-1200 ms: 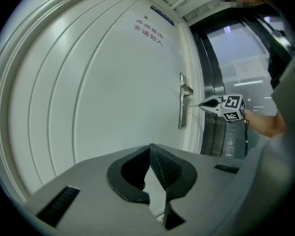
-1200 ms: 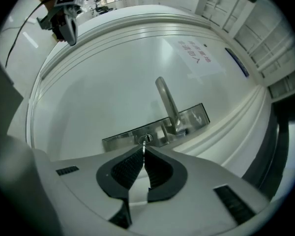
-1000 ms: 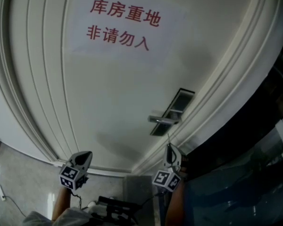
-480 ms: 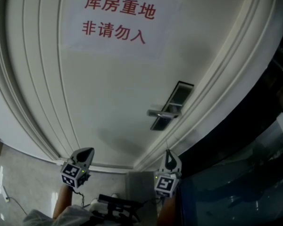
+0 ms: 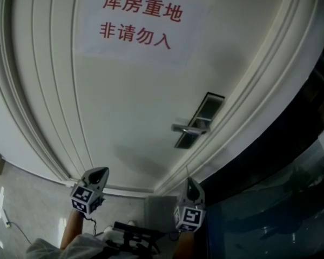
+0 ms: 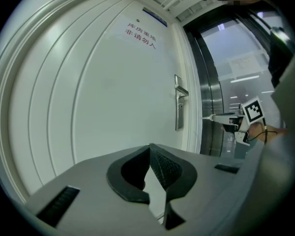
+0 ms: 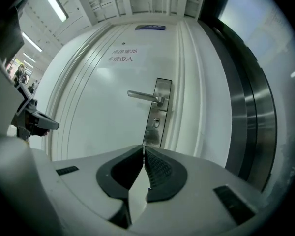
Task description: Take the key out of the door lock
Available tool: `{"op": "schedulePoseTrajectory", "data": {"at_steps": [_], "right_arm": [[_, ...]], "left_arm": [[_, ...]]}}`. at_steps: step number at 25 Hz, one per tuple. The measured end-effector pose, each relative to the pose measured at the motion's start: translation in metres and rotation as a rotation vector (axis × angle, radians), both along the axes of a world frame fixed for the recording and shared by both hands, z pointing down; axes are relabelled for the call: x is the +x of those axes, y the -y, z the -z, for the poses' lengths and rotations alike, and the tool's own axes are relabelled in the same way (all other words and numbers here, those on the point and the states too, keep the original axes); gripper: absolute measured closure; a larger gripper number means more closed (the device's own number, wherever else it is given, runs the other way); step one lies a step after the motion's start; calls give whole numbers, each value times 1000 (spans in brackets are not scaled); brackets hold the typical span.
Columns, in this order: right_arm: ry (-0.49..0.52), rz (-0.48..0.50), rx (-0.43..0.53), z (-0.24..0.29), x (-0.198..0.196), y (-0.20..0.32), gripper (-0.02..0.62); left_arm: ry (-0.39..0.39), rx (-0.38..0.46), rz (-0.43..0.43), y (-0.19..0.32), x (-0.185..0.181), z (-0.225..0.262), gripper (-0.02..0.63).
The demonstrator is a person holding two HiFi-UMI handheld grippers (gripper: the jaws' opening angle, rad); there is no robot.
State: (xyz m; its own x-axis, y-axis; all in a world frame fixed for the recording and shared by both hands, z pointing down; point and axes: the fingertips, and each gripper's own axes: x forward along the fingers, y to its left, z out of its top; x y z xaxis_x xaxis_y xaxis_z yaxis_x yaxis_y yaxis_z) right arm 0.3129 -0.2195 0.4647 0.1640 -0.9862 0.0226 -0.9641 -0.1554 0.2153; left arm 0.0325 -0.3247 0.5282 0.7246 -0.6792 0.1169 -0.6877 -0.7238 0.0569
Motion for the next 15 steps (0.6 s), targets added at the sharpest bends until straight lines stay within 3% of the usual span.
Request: {"op": "schedulePoseTrajectory", "data": {"at_steps": [7, 15], "right_arm": [[103, 25, 24, -9, -14, -9, 575], [111, 21, 22, -21, -16, -18, 575]], "left_arm": [[-3, 11, 16, -3, -2, 2, 601], [2, 23, 17, -2, 3, 5, 601]]}}
